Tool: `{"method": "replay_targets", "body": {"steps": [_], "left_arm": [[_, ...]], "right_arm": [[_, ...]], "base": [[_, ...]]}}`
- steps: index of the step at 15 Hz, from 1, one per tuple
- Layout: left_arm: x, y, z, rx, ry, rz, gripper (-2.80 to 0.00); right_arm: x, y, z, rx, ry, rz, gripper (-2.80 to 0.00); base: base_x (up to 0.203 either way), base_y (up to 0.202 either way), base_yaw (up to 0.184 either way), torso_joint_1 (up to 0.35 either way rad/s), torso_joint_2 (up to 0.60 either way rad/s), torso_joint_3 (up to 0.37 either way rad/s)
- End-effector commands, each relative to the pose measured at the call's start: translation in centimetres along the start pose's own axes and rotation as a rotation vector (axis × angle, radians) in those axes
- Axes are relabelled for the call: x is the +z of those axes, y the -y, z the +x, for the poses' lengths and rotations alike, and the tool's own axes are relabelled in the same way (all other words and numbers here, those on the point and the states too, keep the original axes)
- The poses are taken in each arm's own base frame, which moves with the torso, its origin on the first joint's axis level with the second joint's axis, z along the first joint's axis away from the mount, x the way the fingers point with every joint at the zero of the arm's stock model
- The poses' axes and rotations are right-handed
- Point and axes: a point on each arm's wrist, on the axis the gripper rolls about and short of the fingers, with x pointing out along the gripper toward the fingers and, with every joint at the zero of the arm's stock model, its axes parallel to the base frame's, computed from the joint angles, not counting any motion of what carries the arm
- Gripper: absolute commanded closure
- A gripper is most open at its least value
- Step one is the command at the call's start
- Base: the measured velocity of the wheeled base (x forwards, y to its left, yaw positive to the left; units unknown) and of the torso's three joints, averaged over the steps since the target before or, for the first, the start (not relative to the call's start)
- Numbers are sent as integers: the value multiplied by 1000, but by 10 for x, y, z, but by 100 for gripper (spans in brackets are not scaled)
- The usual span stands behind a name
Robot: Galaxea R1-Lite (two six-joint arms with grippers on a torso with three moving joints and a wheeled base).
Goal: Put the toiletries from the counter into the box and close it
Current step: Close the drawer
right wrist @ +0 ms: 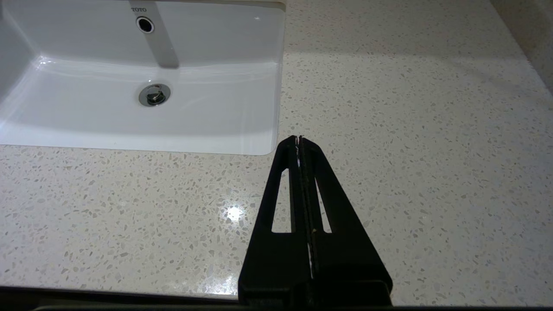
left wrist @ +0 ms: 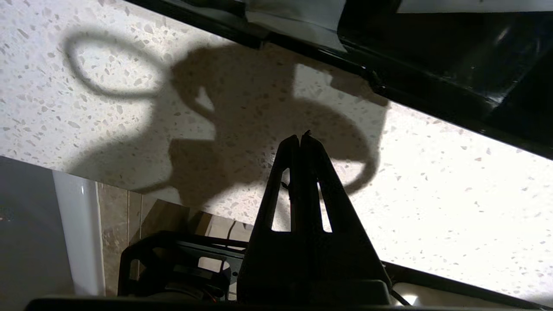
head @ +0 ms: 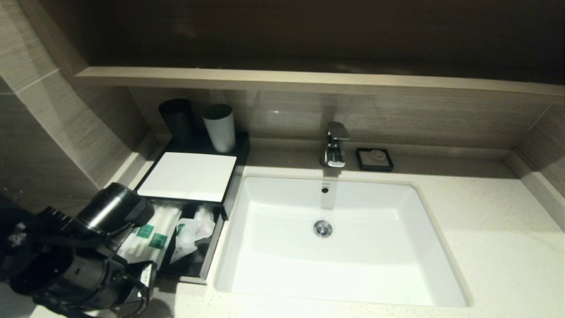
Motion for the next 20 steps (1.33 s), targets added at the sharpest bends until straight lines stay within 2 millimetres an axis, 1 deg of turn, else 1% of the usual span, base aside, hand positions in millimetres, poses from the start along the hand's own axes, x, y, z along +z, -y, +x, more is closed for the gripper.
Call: {"method": "replay_targets", "body": {"steps": [1, 7, 11, 15, 20], "left_arm": [[-2, -2, 5, 11, -11, -6, 0], [-1, -2, 9, 6, 1, -14, 0], [4, 3, 19, -4, -2, -14, 0], [9, 6, 26, -5, 2, -20, 0], [18, 10, 29, -13, 22, -29, 0]], "right_arm": [[0, 0, 0, 0, -1, 1, 0], [0, 0, 0, 0, 0, 0, 0], [0, 0, 0, 0, 1, 1, 0], [0, 0, 0, 0, 0, 0, 0], [0, 0, 0, 0, 1, 0, 0]], "base": [[0, 0, 0, 0, 0, 0], [0, 0, 0, 0, 0, 0], [0, 0, 0, 0, 0, 0], [0, 0, 0, 0, 0, 0], [0, 0, 0, 0, 0, 0]]}}
